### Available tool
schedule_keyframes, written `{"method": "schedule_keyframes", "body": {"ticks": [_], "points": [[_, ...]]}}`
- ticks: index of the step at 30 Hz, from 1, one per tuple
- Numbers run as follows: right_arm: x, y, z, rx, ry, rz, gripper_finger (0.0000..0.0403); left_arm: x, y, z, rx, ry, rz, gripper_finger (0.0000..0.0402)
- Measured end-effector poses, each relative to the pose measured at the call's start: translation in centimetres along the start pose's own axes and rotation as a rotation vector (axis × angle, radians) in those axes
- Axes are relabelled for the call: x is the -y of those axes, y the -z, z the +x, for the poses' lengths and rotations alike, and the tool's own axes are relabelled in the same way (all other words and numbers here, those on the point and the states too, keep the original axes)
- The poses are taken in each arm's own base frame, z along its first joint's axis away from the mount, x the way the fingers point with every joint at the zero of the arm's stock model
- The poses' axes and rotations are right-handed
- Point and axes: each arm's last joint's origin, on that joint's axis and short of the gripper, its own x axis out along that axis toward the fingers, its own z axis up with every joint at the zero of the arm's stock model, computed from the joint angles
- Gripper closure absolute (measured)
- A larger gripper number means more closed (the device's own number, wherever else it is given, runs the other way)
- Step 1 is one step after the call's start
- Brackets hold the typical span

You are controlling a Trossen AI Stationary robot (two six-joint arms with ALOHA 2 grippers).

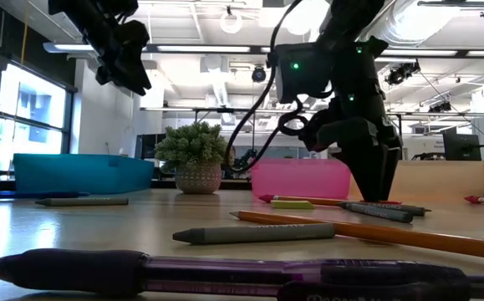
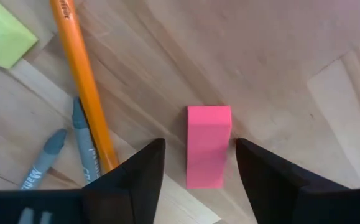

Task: Sort crayons/erasers/pens/pencils in bins
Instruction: Put the pink eraser into the pink bin

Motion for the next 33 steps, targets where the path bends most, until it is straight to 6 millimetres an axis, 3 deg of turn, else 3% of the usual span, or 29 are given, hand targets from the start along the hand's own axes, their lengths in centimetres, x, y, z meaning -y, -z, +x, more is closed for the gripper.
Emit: {"method": "schedule_keyframes", "body": {"ticks": [7, 15, 33], "points": [[0.1, 0.0, 0.1, -0.013, -0.006, 0.002, 0.0287, 0.0, 0.0, 0.0, 0.000, -0.001, 0.000, 0.0252], [0.8, -0.5, 0.0, -0.023, -0.001, 0.016, 0.0327, 0.0, 0.0, 0.0, 0.000, 0.000, 0.000, 0.0252], [1.2, 0.0, -1.8, 0.015, -0.047, 0.030, 0.0336, 0.0, 0.0, 0.0, 0.003, 0.000, 0.001, 0.0252]]}}
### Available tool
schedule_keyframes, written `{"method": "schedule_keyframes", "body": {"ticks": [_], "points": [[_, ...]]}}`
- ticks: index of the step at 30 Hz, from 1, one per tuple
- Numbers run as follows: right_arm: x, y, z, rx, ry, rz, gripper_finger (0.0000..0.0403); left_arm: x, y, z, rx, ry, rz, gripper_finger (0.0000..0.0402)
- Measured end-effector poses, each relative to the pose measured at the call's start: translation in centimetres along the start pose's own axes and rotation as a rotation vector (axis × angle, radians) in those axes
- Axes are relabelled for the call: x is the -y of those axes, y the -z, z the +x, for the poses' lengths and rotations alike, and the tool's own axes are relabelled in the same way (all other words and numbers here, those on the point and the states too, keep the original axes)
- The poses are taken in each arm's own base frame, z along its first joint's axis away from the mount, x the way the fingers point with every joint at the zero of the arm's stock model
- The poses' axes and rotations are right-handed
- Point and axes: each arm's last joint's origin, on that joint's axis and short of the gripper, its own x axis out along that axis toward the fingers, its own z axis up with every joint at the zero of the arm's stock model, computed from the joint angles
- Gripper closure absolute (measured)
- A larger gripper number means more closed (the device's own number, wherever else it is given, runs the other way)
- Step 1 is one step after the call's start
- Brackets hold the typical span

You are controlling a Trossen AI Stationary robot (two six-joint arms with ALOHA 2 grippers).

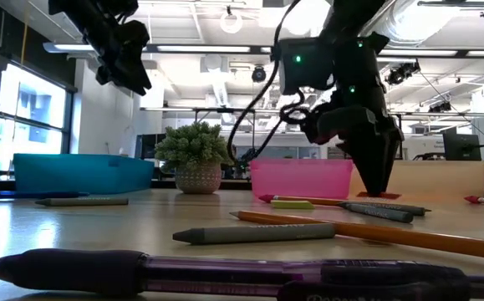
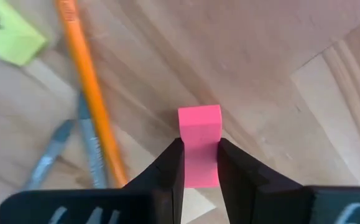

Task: Sort crayons/erasers/pens/pencils in bins
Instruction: Put the pink eraser into the pink bin

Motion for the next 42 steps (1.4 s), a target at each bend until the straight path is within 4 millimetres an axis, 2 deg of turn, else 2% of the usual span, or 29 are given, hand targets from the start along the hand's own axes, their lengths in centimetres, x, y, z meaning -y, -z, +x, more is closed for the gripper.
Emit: {"method": "schedule_keyframes", "body": {"ticks": [5, 12, 20, 24, 30, 34, 42], "points": [[0.1, 0.3, -2.1, 0.071, -0.071, 0.021, 0.0336, 0.0, 0.0, 0.0, 0.000, 0.000, 0.000, 0.0252], [0.7, 0.2, -6.0, 0.274, -0.188, 0.050, 0.0336, 0.0, 0.0, 0.0, 0.004, 0.000, 0.000, 0.0252], [3.4, -1.2, -10.4, 0.539, -0.294, 0.091, 0.0336, 0.0, -0.2, 0.0, 0.025, 0.001, 0.003, 0.0252], [4.9, -2.3, -11.7, 0.642, -0.317, 0.074, 0.0336, 0.0, -0.3, 0.0, 0.031, 0.002, 0.004, 0.0252], [7.0, -4.4, -12.7, 0.786, -0.296, 0.020, 0.0336, 0.2, -0.3, 0.0, 0.028, 0.007, -0.037, 0.0252], [8.7, -5.7, -12.8, 0.863, -0.212, 0.014, 0.0336, 0.6, -0.2, 0.1, 0.015, 0.023, -0.077, 0.0252], [10.9, -8.3, -10.1, 0.797, -0.081, 0.002, 0.0336, 2.2, 0.5, 0.2, -0.054, 0.070, -0.128, 0.0252]]}}
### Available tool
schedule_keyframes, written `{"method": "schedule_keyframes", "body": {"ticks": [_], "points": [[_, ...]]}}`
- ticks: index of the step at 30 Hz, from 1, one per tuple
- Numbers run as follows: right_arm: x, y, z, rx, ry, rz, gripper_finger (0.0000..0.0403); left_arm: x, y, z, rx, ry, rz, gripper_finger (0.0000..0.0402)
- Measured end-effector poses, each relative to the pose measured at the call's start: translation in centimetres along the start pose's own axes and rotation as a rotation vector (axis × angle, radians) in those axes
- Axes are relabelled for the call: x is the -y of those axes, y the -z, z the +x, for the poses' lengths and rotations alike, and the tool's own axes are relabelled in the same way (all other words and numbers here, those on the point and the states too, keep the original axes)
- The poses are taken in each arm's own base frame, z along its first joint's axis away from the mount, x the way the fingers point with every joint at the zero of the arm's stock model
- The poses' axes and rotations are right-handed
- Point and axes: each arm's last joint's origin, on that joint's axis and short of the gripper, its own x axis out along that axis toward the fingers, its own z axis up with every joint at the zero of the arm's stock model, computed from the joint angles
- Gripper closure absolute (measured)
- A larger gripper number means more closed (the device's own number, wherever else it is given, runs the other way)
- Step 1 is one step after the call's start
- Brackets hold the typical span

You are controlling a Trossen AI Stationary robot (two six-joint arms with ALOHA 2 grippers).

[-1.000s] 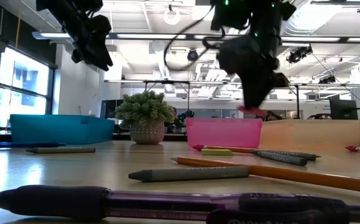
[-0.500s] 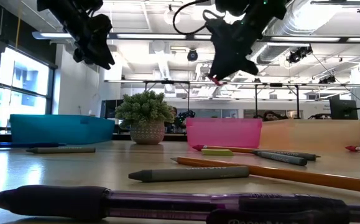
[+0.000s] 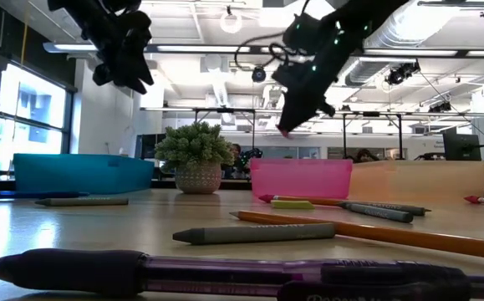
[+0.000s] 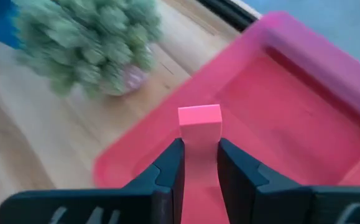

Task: Sort crayons/erasers/pens/pencils in bins
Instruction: Put the pink eraser into the pink bin

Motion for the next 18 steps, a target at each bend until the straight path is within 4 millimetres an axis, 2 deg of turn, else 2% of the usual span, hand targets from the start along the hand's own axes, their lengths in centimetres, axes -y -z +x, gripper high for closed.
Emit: {"method": "schedule_keyframes", "body": {"ticks": [7, 18], "points": [[0.9, 0.9, 3.1, -0.093, 0.025, -0.017, 0.0336, 1.2, 1.0, 0.1, -0.080, 0.022, -0.020, 0.0252], [1.2, 2.4, 6.3, -0.196, 0.046, -0.056, 0.0336, 2.2, 3.0, 0.0, -0.219, -0.063, -0.076, 0.0252]]}}
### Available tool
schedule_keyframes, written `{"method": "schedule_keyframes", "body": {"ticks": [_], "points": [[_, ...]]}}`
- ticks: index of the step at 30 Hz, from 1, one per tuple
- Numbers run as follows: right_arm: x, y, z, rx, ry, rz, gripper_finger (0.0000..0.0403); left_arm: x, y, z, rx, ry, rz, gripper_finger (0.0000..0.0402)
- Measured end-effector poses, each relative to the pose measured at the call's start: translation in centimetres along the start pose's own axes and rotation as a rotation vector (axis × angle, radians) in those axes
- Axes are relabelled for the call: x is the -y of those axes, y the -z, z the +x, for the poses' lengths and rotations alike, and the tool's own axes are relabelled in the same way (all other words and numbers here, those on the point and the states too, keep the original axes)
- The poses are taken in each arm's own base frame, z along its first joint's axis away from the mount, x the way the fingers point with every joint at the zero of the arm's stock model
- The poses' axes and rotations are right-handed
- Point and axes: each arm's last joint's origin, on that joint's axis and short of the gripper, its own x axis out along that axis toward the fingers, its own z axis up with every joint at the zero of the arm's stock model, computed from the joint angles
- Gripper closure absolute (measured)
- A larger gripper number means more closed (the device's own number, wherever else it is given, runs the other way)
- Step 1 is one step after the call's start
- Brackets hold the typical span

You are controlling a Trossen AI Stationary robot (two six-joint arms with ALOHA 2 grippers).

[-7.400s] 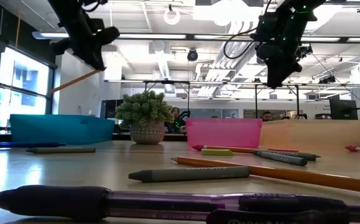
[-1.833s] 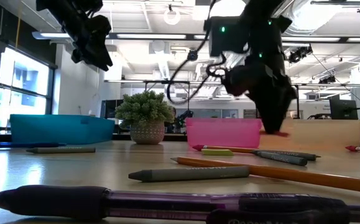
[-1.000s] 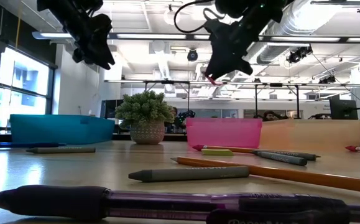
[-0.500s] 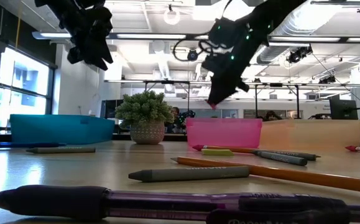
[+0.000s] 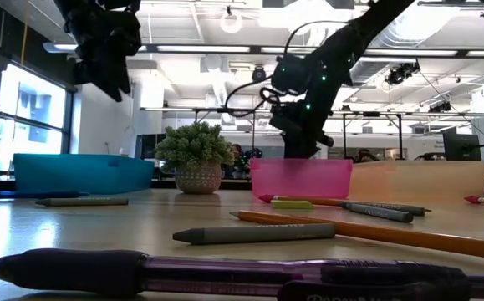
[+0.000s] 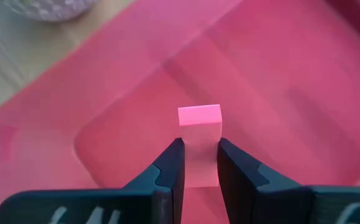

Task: Sort crayons/erasers/pens/pencils in bins
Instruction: Put the pink eraser into the pink bin

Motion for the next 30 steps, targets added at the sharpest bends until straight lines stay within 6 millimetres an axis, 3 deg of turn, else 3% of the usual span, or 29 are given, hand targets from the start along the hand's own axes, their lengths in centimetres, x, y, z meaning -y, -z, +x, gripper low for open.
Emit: {"method": "schedule_keyframes", "body": {"ticks": [13, 22, 30], "points": [[0.0, 0.4, 0.9, -0.039, 0.006, -0.027, 0.0336, 1.7, 2.6, 0.0, -0.140, -0.059, -0.031, 0.0252], [0.1, 0.5, 0.9, -0.058, -0.039, -0.022, 0.0335, 1.9, 5.2, 2.0, -0.234, -0.098, -0.051, 0.0252], [0.6, 0.4, 0.9, -0.060, -0.049, -0.004, 0.0268, 1.9, 7.3, 3.2, -0.291, -0.140, -0.065, 0.0252]]}}
